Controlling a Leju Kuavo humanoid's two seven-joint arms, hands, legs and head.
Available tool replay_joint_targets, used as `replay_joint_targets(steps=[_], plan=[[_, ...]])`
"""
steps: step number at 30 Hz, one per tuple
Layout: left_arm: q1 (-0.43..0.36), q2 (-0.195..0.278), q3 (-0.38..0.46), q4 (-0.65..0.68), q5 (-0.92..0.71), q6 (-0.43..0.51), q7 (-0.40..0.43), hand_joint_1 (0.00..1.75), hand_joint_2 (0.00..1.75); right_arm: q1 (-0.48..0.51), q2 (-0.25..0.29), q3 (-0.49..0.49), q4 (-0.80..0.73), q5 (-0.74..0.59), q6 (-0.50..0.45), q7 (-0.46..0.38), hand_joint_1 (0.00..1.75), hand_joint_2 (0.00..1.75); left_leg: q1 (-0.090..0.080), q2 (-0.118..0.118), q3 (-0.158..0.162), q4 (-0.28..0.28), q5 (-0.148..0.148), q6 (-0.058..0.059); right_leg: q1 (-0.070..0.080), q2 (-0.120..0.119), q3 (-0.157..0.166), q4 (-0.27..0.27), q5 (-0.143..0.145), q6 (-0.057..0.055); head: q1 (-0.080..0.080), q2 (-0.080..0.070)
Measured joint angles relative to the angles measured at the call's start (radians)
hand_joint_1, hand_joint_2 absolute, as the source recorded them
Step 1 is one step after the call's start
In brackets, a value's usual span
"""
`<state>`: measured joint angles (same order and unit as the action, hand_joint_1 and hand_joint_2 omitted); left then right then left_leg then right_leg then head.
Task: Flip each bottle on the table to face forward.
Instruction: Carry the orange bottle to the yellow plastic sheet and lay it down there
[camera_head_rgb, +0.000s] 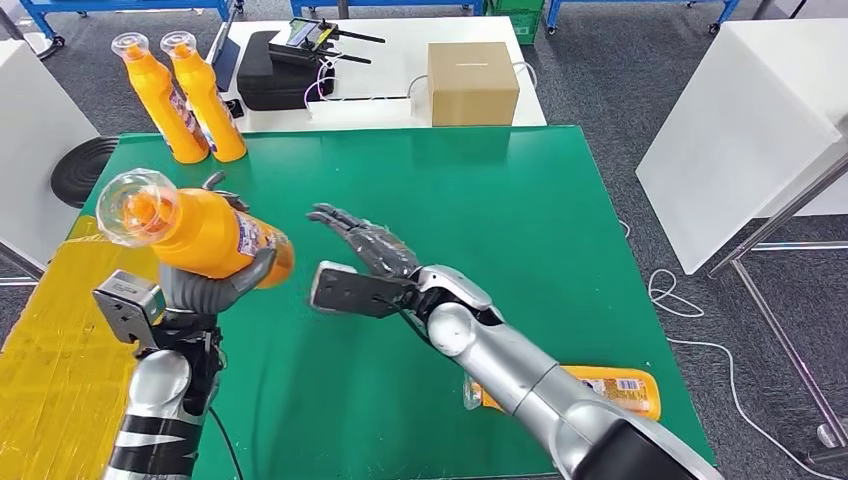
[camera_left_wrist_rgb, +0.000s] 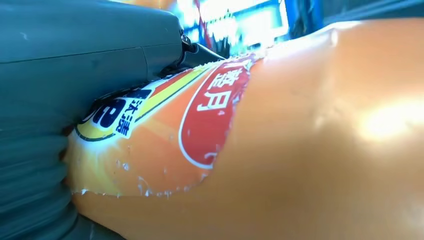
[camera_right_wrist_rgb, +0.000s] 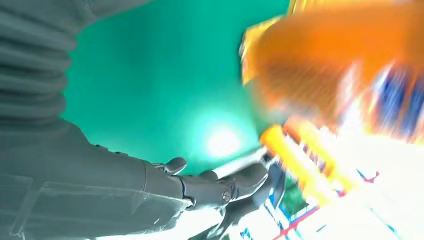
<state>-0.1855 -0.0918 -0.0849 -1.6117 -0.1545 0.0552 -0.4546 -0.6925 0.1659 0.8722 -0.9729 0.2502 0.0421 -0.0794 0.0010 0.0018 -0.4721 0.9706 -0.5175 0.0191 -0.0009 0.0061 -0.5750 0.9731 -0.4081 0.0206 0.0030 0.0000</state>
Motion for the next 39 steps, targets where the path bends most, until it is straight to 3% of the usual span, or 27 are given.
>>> replay_joint_targets(steps=[7,17,19,22,25,28,33,39], plan=[[0.03,0.028,0.088,-0.042,-0.222,0.108,-0.023,1.75,1.75,0.062,-0.096,-0.129,-0.152,0.014,0.02,-0.015,0.0,0.0,0.0,0.0,0.0,0.0,0.0,0.0,0.0,0.0,0.0,0.0,0.0,0.0,0.0,0.0],[0.046,0.039,0.106,-0.065,-0.281,0.146,-0.024,1.75,1.75,0.091,-0.134,-0.176,-0.213,0.019,0.026,-0.018,0.0,0.0,0.0,0.0,0.0,0.0,0.0,0.0,0.0,0.0,0.0,0.0,0.0,0.0,0.0,0.0],[0.051,0.043,0.108,-0.07,-0.371,0.203,-0.017,1.75,1.75,0.1,-0.144,-0.188,-0.232,0.023,0.027,-0.021,0.0,0.0,0.0,0.0,0.0,0.0,0.0,0.0,0.0,0.0,0.0,0.0,0.0,0.0,0.0,0.0],[0.065,0.061,0.107,-0.072,-0.636,0.341,0.038,1.75,1.75,0.117,-0.164,-0.198,-0.259,0.023,0.036,-0.036,0.0,0.0,0.0,0.0,0.0,0.0,0.0,0.0,0.0,0.0,0.0,0.0,0.0,0.0,0.0,0.0],[0.082,0.106,0.102,-0.044,-0.933,0.436,0.149,1.75,1.75,0.15,-0.205,-0.209,-0.308,0.006,0.058,-0.063,0.0,0.0,0.0,0.0,0.0,0.0,0.0,0.0,0.0,0.0,0.0,0.0,0.0,0.0,0.0,0.0],[0.098,0.178,0.102,0.039,-1.113,0.461,0.244,1.75,1.75,0.193,-0.273,-0.224,-0.38,-0.023,0.086,-0.095,0.0,0.0,0.0,0.0,0.0,0.0,0.0,0.0,0.0,0.0,0.0,0.0,0.0,0.0,0.0,0.0],[0.119,0.299,0.124,0.203,-1.182,0.439,0.29,1.75,1.75,0.27,-0.386,-0.262,-0.503,-0.046,0.114,-0.126,0.0,0.0,0.0,0.001,0.0,0.0,0.0,0.0,0.0,0.0,0.0,0.0,0.0,0.0,0.0,0.0],[0.107,0.38,0.13,0.399,-1.218,0.366,0.308,1.75,1.75,0.329,-0.46,-0.296,-0.607,-0.053,0.131,-0.155,0.0,0.0,0.0,0.0,0.0,0.0,0.0,0.0,0.0,0.0,0.0,0.0,0.0,0.0,0.0,0.0]])
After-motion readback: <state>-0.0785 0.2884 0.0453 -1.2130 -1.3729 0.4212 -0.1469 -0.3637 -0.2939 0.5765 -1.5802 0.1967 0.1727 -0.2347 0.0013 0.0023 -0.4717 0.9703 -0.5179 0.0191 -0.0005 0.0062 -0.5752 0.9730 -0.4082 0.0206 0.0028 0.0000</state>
